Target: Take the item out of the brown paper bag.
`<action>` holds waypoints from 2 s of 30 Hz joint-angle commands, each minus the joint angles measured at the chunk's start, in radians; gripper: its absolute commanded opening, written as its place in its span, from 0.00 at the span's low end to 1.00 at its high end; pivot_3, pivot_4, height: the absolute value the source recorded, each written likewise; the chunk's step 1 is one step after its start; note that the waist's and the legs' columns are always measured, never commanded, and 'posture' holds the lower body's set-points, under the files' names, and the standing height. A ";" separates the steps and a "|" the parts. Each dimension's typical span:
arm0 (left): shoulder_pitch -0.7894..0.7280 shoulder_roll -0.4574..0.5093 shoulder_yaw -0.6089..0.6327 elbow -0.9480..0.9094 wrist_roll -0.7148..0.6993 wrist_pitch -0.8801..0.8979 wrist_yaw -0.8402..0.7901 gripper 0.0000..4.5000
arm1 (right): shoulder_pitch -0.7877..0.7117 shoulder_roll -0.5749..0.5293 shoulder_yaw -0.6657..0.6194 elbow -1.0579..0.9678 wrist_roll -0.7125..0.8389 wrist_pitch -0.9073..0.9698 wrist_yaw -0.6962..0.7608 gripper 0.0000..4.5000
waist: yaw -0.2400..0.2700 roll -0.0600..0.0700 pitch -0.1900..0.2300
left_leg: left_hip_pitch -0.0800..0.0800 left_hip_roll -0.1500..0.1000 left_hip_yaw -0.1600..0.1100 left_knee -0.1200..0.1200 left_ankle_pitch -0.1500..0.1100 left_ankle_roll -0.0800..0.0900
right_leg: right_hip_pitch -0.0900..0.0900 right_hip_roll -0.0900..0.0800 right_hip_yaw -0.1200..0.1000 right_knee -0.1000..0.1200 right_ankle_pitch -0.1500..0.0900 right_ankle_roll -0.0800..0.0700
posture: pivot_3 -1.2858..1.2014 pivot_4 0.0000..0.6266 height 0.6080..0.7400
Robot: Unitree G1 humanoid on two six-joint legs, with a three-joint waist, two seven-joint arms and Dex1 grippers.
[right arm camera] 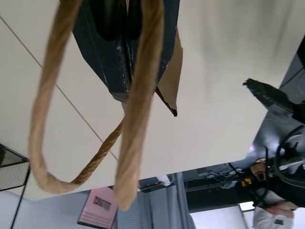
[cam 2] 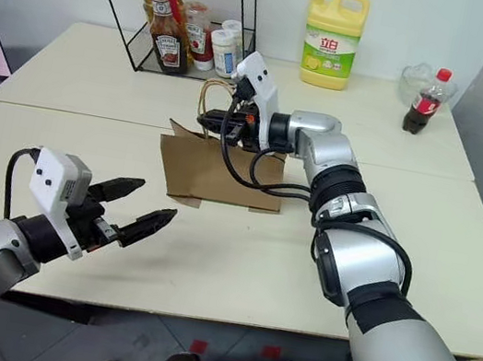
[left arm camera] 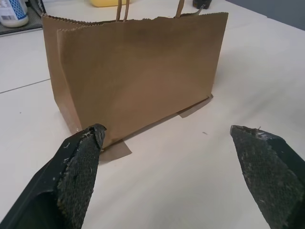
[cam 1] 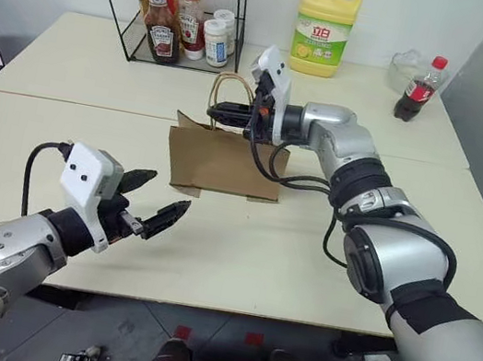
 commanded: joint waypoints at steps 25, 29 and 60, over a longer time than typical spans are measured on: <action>-0.153 0.151 -0.090 0.159 0.021 -0.054 -0.189 1.00 | 0.122 -0.147 -0.020 -0.337 0.017 0.165 0.077 0.99 | 0.008 -0.001 0.000 | 0.000 0.000 0.000 0.000 0.000 0.000 | 0.000 0.000 0.000 0.000 0.000 0.000 | 0.52 0.24 1.00; -0.191 0.225 -0.096 0.266 0.057 -0.090 -0.291 1.00 | 0.225 -0.220 -0.005 -0.594 0.052 0.321 0.103 0.99 | 0.000 0.000 0.000 | 0.000 0.000 0.000 -0.001 0.000 0.000 | 0.000 0.000 0.000 0.000 0.000 0.000 | 0.52 0.24 1.00; -1.216 0.068 -0.606 1.666 0.798 -1.024 -0.859 1.00 | 0.838 -0.520 -0.203 -1.510 0.384 0.789 -0.273 0.99 | -0.012 -0.001 0.000 | -0.001 0.000 0.000 0.000 0.002 -0.002 | -0.001 0.001 0.000 -0.001 0.000 0.000 | 0.52 0.24 1.00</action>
